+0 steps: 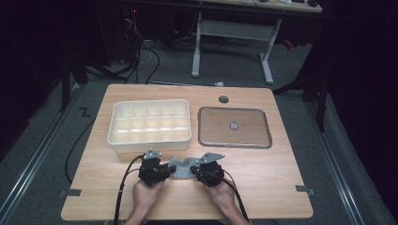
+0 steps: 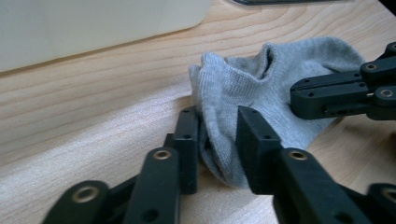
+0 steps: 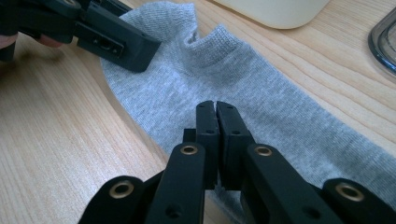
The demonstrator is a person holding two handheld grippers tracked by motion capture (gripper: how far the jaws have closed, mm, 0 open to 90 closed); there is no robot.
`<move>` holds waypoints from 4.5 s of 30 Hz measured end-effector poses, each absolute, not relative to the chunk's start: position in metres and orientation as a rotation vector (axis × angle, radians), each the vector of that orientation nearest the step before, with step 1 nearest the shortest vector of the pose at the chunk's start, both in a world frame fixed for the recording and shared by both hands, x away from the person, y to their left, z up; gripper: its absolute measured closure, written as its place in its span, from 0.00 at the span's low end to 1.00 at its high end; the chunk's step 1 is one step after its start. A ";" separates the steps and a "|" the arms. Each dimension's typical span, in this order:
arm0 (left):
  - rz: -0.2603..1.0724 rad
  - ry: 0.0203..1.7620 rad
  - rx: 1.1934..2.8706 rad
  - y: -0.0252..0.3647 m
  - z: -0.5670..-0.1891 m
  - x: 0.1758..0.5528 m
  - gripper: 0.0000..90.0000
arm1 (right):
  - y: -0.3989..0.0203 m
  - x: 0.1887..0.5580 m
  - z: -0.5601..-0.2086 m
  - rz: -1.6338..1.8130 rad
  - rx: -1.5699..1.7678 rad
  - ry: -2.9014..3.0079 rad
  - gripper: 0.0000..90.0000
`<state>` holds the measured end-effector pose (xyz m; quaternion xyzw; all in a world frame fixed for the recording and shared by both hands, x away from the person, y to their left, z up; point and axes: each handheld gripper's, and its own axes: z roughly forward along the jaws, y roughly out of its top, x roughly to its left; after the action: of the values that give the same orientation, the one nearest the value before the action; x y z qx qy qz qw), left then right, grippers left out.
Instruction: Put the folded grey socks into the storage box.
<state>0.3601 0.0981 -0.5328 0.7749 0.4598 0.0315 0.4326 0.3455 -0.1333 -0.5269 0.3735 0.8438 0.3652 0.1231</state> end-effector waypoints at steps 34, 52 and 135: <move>0.124 0.999 1.923 0.102 -0.492 0.353 0.95 | -0.120 0.353 -0.530 1.131 1.058 2.498 0.98; 0.108 0.923 1.928 0.097 -0.486 0.358 0.95 | -0.091 0.362 -0.528 1.099 0.987 2.554 0.98; 0.107 0.898 2.103 0.058 -0.495 0.383 0.95 | -0.138 0.379 -0.523 1.064 1.140 2.482 0.81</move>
<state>0.3834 0.0580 -0.4946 0.8365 0.3573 0.0426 0.4133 0.3789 -0.1377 -0.5235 0.3868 0.8421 0.3610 0.1049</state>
